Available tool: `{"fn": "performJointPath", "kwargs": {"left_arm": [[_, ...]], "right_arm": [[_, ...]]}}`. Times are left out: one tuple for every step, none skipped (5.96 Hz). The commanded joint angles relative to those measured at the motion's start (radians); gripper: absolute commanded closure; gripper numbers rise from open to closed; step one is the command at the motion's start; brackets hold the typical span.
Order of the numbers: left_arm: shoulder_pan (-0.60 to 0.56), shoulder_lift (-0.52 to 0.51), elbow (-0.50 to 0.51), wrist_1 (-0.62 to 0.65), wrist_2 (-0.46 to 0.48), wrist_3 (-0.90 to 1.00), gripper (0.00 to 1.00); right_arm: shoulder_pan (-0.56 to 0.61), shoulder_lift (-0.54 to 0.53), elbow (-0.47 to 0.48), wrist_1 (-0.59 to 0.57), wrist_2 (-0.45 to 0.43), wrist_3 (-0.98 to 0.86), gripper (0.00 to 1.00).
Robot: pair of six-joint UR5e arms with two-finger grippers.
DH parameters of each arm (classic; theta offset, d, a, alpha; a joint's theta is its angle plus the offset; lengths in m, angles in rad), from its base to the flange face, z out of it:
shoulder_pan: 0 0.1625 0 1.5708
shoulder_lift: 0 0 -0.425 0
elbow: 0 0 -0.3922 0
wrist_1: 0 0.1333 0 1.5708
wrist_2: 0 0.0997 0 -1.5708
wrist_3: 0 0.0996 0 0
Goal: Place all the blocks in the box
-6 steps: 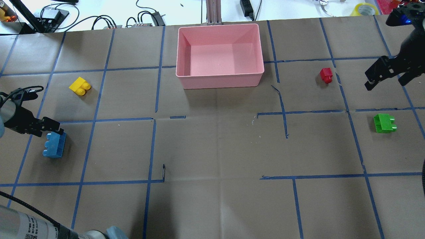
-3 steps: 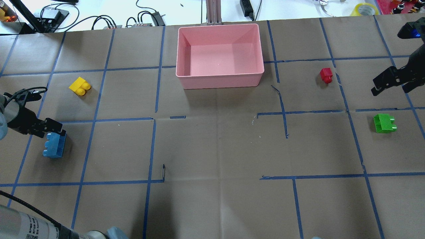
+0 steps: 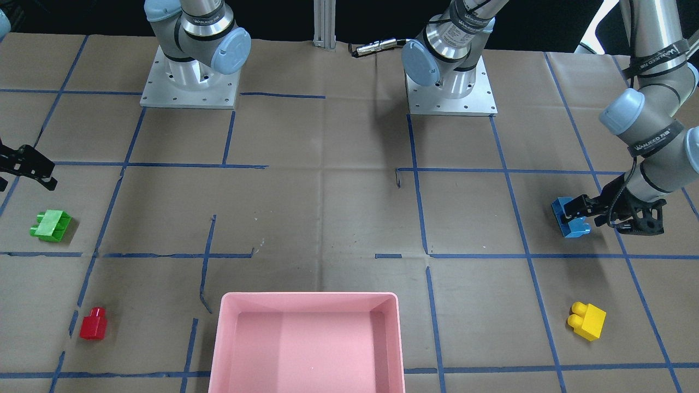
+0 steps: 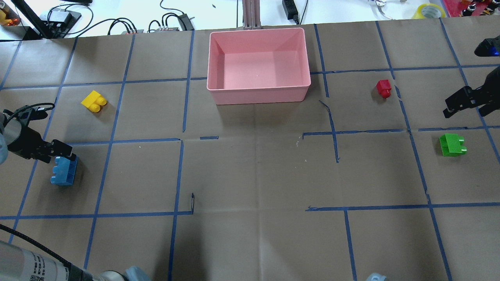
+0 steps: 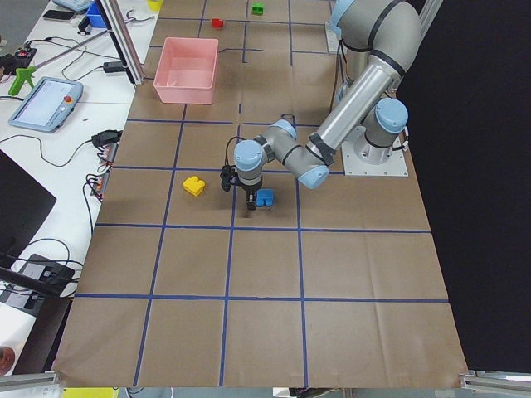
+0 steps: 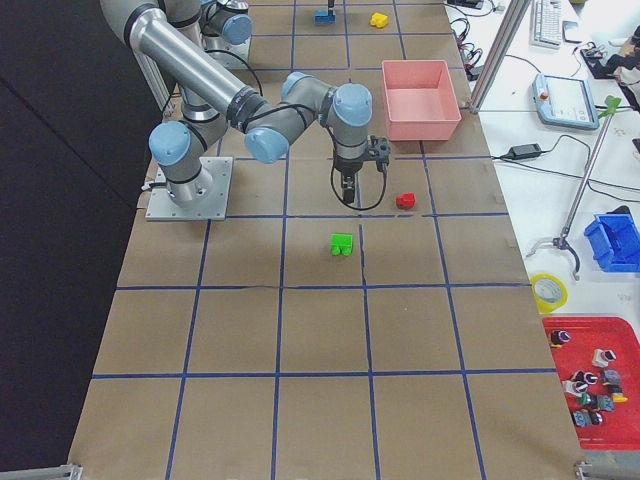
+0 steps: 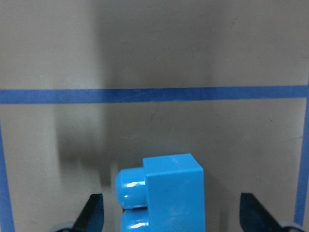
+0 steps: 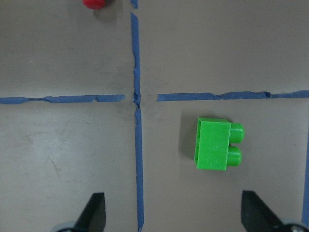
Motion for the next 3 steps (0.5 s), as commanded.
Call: {"fn": "performJointPath", "kwargs": {"left_arm": [[0.010,-0.011,-0.009,-0.001,0.014,0.000,0.01],[0.010,-0.019,-0.031,0.008,0.011,0.000,0.02],[0.010,-0.017,-0.031,0.010,0.011,0.000,0.04]], "right_arm": [[-0.059,0.075,0.032,-0.074,-0.001,0.004,0.00],[-0.062,0.095,0.052,-0.169,0.000,-0.003,0.00],[-0.064,0.104,0.084,-0.360,0.003,-0.003,0.00]]}}
